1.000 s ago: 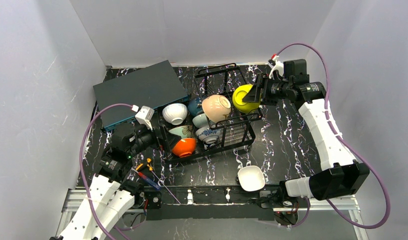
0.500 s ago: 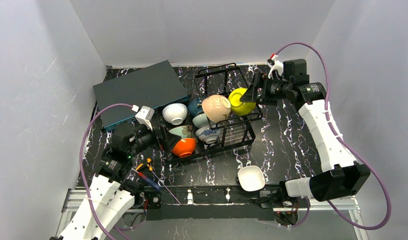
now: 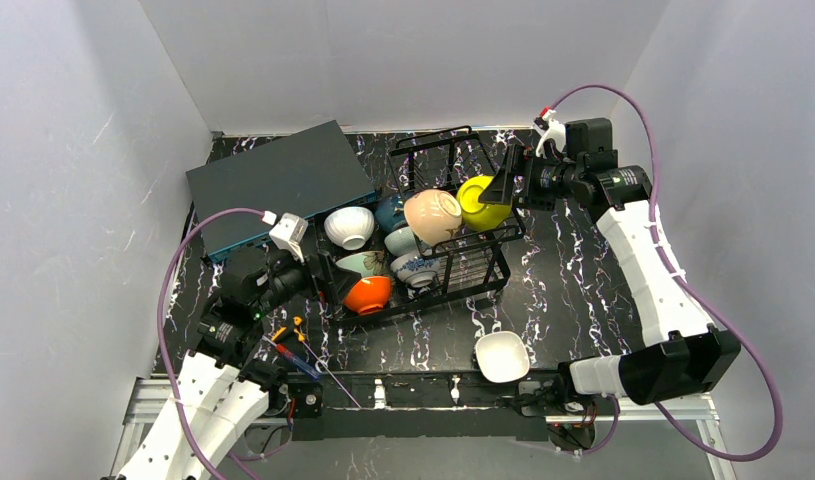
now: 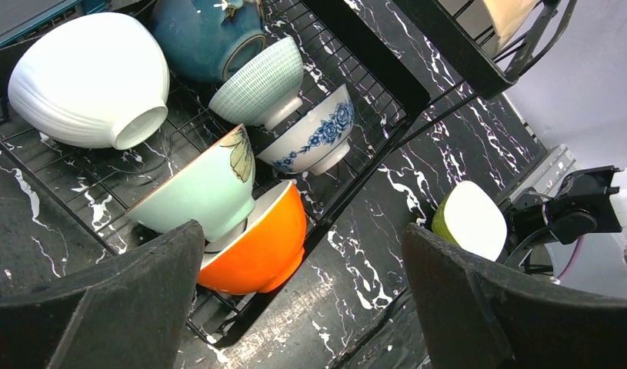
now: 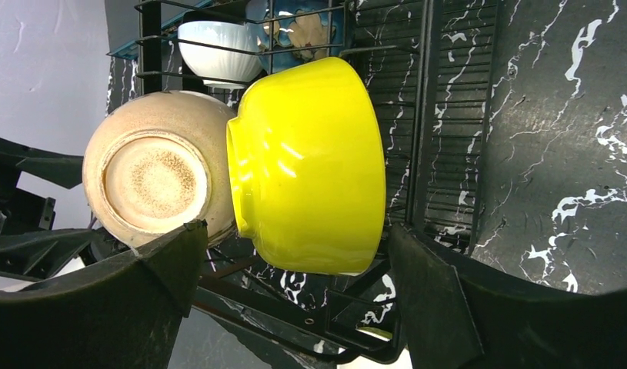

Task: Load the bowls into the dish rack
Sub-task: Position the bowl upside down at the center of the board, then pick up the bowl from the center of the board.

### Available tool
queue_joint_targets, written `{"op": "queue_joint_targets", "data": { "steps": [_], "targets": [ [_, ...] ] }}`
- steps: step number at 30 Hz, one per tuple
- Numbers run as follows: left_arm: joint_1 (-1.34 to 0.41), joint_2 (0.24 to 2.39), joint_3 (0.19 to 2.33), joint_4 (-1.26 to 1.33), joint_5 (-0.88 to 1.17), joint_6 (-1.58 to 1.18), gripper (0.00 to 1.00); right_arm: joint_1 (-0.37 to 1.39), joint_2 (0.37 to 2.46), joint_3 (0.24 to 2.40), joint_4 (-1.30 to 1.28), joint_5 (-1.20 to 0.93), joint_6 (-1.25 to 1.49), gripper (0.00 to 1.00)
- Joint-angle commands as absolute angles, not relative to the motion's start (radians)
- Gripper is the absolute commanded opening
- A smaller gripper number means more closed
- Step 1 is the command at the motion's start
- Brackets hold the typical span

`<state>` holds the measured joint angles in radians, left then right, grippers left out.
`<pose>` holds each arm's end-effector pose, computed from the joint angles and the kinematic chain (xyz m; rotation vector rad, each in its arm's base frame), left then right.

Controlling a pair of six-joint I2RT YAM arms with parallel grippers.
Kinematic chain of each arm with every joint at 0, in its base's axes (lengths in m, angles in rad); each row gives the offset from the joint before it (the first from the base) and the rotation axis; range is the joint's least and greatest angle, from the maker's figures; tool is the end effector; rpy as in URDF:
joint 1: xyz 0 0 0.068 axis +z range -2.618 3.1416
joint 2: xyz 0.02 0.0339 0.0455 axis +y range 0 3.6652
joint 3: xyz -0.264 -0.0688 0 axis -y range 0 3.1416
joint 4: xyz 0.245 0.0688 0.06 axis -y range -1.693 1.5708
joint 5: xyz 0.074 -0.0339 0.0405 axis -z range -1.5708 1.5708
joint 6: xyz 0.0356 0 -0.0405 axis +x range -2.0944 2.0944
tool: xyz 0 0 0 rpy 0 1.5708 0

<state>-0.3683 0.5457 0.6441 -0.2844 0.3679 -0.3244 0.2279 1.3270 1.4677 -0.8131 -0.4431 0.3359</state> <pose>0.1238 -0.0615 0.3145 0.3166 1.7904 -0.8204 0.2630 0.0767 0.3973 -0.1238 2.2843 0.7970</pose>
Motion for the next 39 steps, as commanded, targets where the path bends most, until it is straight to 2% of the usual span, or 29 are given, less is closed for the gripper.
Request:
{"op": "queue_joint_targets", "data": {
  "steps": [1, 9, 15, 23, 30, 34, 39],
  "targets": [
    [-0.363, 0.534, 0.663, -0.270, 0.395, -0.299, 0.98, 0.211, 1.305, 1.473, -0.891, -0.262, 0.292, 0.95],
    [-0.362, 0.525, 0.647, -0.229, 0.445, -0.291, 0.98, 0.212, 1.252, 1.480, -0.839, -0.224, 0.278, 0.96],
    [-0.363, 0.472, 0.590, -0.120, 0.568, -0.258, 0.98, 0.211, 1.207, 1.449, -0.770, -0.240, 0.284, 0.96],
    [-0.363, 0.452, 0.532, 0.037, 0.752, -0.261, 0.98, 0.211, 1.182, 1.378, -0.672, -0.324, 0.319, 0.99],
    [-0.389, 0.487, 0.542, 0.043, 0.828, -0.238, 0.98, 0.210, 1.181, 1.328, -0.608, -0.381, 0.367, 0.99],
    [-0.494, 0.500, 0.532, 0.044, 0.796, -0.181, 0.98, 0.210, 1.179, 1.310, -0.598, -0.386, 0.377, 0.99],
    [-0.743, 0.562, 0.522, 0.045, 0.650, -0.037, 0.98, 0.210, 1.171, 1.282, -0.577, -0.391, 0.387, 0.99]
  ]
}}
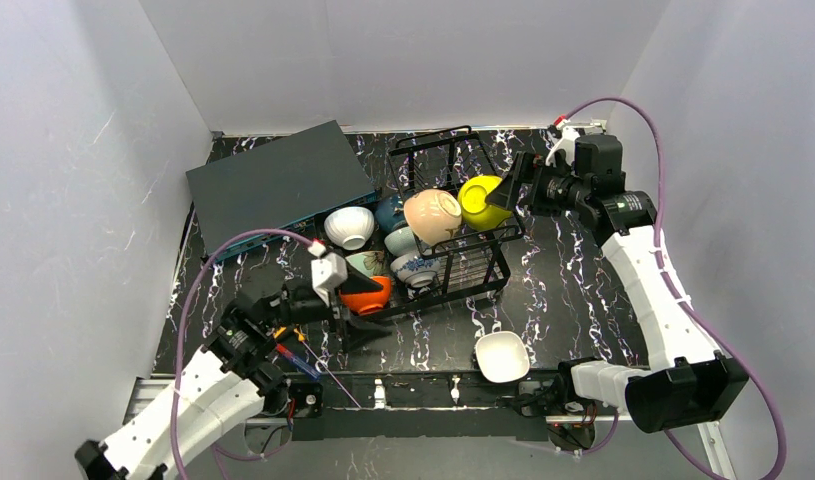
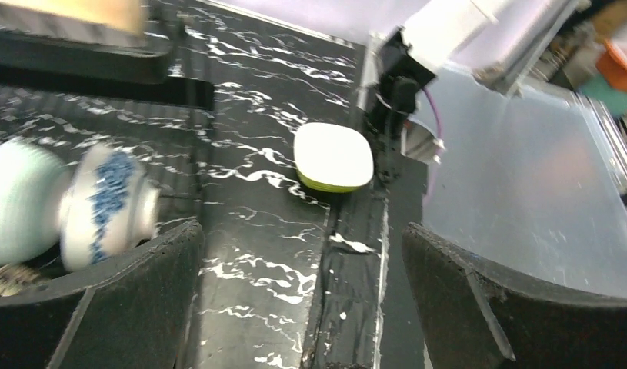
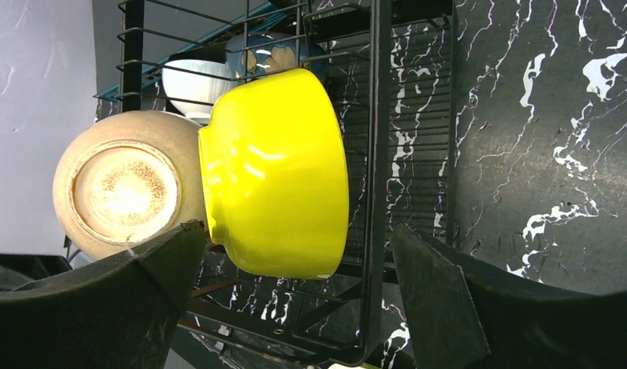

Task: Load the bowls into the dish rack
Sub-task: Pick up the bowl from the center of the board.

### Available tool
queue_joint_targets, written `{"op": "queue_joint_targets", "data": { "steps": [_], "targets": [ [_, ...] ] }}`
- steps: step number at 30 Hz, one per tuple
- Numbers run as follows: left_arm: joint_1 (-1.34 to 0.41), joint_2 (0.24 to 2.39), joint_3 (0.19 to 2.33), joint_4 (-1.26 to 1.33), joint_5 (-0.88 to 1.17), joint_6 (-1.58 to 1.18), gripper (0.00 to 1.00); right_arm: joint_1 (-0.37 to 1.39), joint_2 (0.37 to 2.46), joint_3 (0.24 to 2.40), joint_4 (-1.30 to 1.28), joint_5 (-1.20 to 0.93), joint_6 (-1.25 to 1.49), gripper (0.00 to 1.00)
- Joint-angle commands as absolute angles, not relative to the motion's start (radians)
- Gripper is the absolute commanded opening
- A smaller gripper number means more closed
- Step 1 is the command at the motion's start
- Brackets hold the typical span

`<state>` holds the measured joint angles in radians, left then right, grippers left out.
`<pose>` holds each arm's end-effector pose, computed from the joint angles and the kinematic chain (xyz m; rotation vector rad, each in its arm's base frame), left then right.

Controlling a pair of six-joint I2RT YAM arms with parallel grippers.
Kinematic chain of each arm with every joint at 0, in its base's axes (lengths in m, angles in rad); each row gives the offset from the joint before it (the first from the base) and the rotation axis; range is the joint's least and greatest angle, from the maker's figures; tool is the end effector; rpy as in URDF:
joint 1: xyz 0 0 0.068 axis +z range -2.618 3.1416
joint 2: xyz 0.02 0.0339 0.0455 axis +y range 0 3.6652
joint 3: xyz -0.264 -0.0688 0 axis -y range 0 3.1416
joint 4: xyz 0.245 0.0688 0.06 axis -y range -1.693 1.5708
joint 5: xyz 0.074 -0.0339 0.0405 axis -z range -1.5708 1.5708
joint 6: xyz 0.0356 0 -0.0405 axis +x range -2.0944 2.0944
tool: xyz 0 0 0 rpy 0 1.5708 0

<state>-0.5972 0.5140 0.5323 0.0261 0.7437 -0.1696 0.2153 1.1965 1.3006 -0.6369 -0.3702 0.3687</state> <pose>0.0973 -0.0953 0.3122 0.9386 1.3691 -1.1570 0.2446 0.0667 0.3899 -0.0642 2.1496 0.7351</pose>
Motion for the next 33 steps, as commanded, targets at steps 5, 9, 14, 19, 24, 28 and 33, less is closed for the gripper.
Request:
{"op": "queue_joint_targets", "data": {
  "steps": [5, 9, 14, 19, 24, 28, 33],
  "targets": [
    [-0.983, 0.717, 0.554, 0.039, 0.475, 0.106, 0.98, 0.210, 1.168, 1.267, -0.571, -0.394, 0.391, 0.99],
    [-1.187, 0.855, 0.594, 0.048, 0.332, 0.262, 0.98, 0.209, 1.163, 1.253, -0.565, -0.398, 0.389, 0.99],
    [-1.384, 1.082, 0.683, 0.040, 0.209, 0.407, 0.98, 0.209, 1.149, 1.233, -0.555, -0.406, 0.384, 0.99],
    [-1.500, 1.250, 0.771, 0.042, 0.106, 0.500, 0.98, 0.206, 1.141, 1.232, -0.559, -0.427, 0.369, 0.99],
    [-1.559, 1.398, 0.858, 0.018, 0.052, 0.576, 0.89, 0.207, 1.117, 1.221, -0.556, -0.434, 0.349, 0.99],
    [-1.582, 1.467, 0.881, 0.047, 0.019, 0.652, 0.85, 0.206, 1.082, 1.178, -0.535, -0.439, 0.339, 0.99],
    [-1.582, 1.557, 0.912, 0.033, 0.039, 0.763, 0.84, 0.207, 1.042, 1.110, -0.508, -0.468, 0.341, 0.99]
  ]
}}
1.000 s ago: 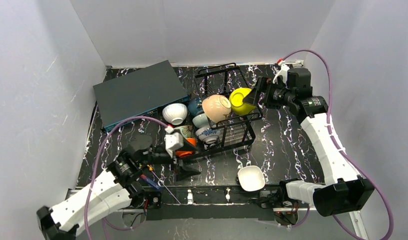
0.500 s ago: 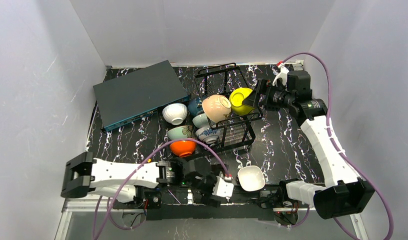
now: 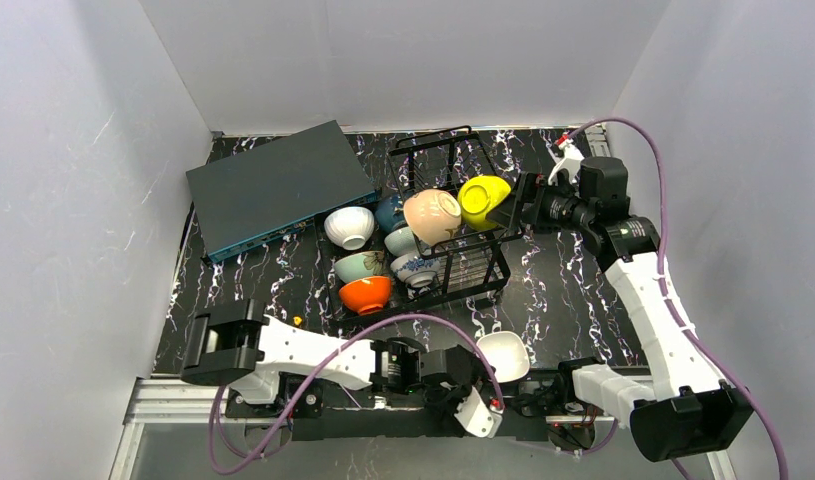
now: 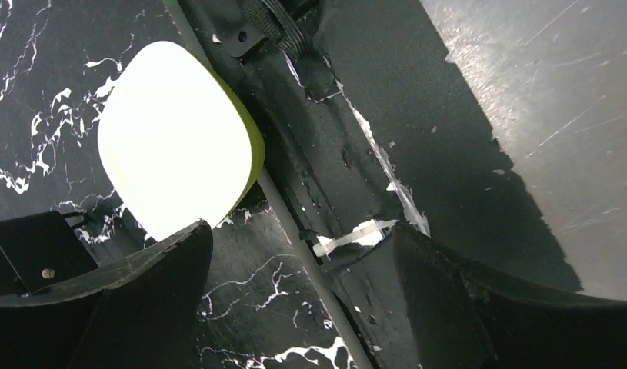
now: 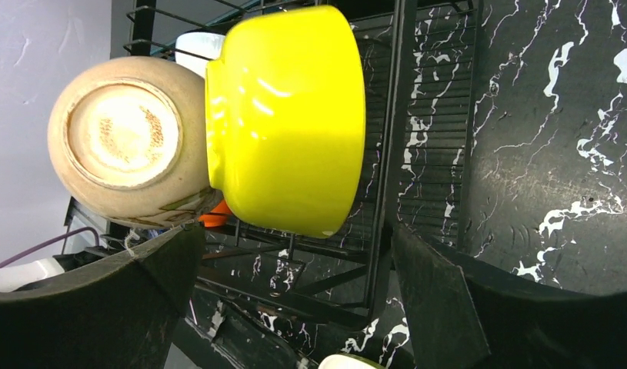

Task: Load the bowls into the dish rack
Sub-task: Pick up the bowl from the center of the board.

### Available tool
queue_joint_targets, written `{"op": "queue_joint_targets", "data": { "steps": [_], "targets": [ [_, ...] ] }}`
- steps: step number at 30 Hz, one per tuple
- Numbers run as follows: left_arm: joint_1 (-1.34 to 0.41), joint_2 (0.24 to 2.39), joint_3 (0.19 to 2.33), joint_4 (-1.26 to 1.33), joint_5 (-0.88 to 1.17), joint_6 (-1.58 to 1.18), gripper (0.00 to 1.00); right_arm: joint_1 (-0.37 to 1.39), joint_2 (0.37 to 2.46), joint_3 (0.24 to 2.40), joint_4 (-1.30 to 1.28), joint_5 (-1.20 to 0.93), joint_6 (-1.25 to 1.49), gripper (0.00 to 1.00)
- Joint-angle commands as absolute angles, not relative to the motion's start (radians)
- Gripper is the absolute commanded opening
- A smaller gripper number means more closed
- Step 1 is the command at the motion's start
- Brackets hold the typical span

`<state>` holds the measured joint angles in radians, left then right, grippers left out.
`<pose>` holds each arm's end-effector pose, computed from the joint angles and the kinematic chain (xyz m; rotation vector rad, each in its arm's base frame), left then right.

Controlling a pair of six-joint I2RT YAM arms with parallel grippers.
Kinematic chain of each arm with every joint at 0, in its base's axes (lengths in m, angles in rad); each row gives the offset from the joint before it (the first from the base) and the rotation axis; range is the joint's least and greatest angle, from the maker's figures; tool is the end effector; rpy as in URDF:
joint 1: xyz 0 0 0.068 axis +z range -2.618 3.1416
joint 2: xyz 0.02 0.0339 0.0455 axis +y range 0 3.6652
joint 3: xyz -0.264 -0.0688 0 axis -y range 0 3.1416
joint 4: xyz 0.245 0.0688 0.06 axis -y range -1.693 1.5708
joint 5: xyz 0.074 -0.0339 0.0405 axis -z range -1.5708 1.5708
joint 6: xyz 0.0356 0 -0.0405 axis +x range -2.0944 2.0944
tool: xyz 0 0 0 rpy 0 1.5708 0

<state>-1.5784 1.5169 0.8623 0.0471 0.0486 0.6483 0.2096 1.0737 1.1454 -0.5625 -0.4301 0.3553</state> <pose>-0.0042 -0.3266 0.2130 2.0194 0.9624 -0.5729 0.2199 0.0620 0.3728 -0.1208 2.1038 0.7874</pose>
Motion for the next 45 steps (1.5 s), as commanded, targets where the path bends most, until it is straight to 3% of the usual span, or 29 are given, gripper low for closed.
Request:
{"op": "queue_joint_targets", "data": {
  "steps": [1, 12, 20, 31, 34, 39, 45],
  "targets": [
    [-1.580, 1.576, 0.921, 0.035, 0.035, 0.781, 0.84, 0.207, 1.035, 1.098, -0.506, -0.471, 0.340, 0.99],
    [-1.545, 1.705, 1.045, -0.040, 0.065, 0.863, 0.73, 0.207, 1.008, 1.093, -0.531, -0.494, 0.350, 0.99],
    [-1.483, 1.754, 1.085, -0.048, 0.208, 0.862, 0.55, 0.206, 1.008, 1.060, -0.520, -0.493, 0.351, 0.99],
    [-1.451, 1.819, 1.118, -0.053, 0.227, 0.887, 0.39, 0.207, 1.002, 1.056, -0.519, -0.483, 0.359, 0.99],
    [-1.452, 1.820, 1.122, -0.043, 0.219, 0.888, 0.30, 0.207, 0.997, 1.059, -0.521, -0.476, 0.360, 0.99],
    [-1.451, 1.817, 1.138, -0.057, 0.222, 0.875, 0.00, 0.207, 0.996, 1.086, -0.543, -0.466, 0.351, 0.99],
    [-1.451, 1.766, 1.131, -0.011, 0.182, 0.707, 0.00, 0.207, 1.007, 1.116, -0.527, -0.474, 0.366, 0.99]
  ]
}}
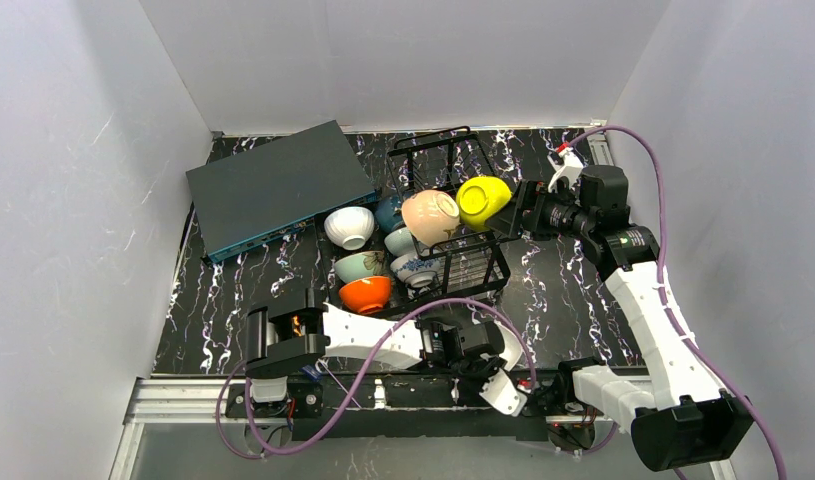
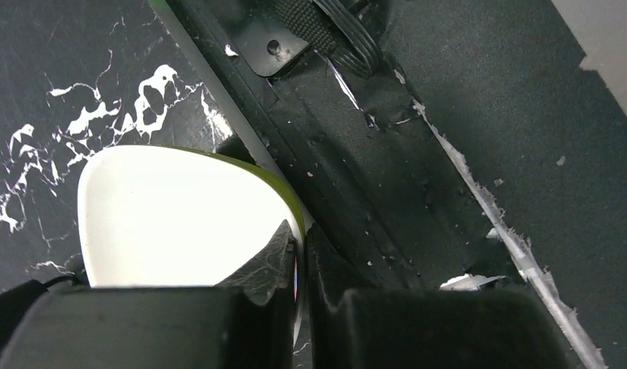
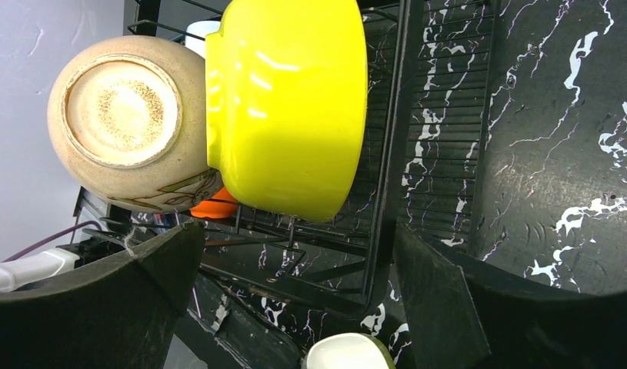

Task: Load the bowls into the dish rack
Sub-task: Pick up the bowl from the center of the board.

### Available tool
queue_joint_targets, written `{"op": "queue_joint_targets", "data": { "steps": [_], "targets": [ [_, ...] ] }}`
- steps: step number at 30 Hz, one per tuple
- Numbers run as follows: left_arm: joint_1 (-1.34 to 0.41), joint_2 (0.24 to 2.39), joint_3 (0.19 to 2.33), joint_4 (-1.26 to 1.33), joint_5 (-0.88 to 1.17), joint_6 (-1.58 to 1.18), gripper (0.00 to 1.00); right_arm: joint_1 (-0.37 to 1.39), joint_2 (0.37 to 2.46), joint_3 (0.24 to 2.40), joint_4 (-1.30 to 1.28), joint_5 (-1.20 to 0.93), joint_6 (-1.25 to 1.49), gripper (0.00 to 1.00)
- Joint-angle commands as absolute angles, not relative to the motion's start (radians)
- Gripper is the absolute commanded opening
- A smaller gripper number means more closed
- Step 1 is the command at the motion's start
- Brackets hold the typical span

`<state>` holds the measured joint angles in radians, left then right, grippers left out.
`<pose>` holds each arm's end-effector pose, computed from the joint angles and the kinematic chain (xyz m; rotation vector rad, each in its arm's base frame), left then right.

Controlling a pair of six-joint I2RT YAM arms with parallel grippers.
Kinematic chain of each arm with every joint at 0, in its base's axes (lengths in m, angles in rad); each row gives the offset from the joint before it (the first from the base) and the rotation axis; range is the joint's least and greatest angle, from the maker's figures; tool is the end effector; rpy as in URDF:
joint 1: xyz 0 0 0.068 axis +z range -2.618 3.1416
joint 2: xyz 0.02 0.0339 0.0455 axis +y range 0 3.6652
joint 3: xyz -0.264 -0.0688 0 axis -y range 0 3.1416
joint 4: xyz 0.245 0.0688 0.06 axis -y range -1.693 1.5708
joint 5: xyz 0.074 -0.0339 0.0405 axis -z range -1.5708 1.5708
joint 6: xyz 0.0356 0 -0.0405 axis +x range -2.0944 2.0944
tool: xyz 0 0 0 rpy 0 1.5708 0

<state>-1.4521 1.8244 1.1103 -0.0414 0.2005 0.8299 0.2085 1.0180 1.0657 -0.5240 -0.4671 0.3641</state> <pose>0.0391 -0.3880 0.1793 2.1965 0.8936 -0.5400 0.2092 0.0607 0.3613 -0.1385 2.0901 0.8298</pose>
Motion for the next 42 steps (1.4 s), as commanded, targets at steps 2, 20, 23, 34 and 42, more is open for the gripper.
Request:
{"op": "queue_joint_targets", "data": {
  "steps": [2, 20, 23, 34, 42],
  "targets": [
    [-1.450, 1.743, 1.123, -0.005, 0.181, 0.664, 0.00, 0.206, 1.012, 1.127, -0.522, -0.474, 0.369, 0.99],
    [-1.358, 1.579, 1.009, 0.101, 0.356, 0.190, 0.00, 0.207, 1.050, 1.149, -0.341, -0.630, 0.463, 0.99],
    [-1.331, 1.533, 0.955, 0.150, 0.383, 0.130, 0.00, 0.209, 1.064, 1.137, -0.286, -0.675, 0.501, 0.99],
    [-1.182, 1.357, 0.709, 0.404, 0.454, -0.210, 0.00, 0.275, 1.071, 1.138, -0.181, -0.673, 0.522, 0.99],
    [-1.054, 1.246, 0.510, 0.612, 0.523, -0.459, 0.00, 0.405, 1.081, 1.139, -0.171, -0.625, 0.471, 0.99]
  ]
}}
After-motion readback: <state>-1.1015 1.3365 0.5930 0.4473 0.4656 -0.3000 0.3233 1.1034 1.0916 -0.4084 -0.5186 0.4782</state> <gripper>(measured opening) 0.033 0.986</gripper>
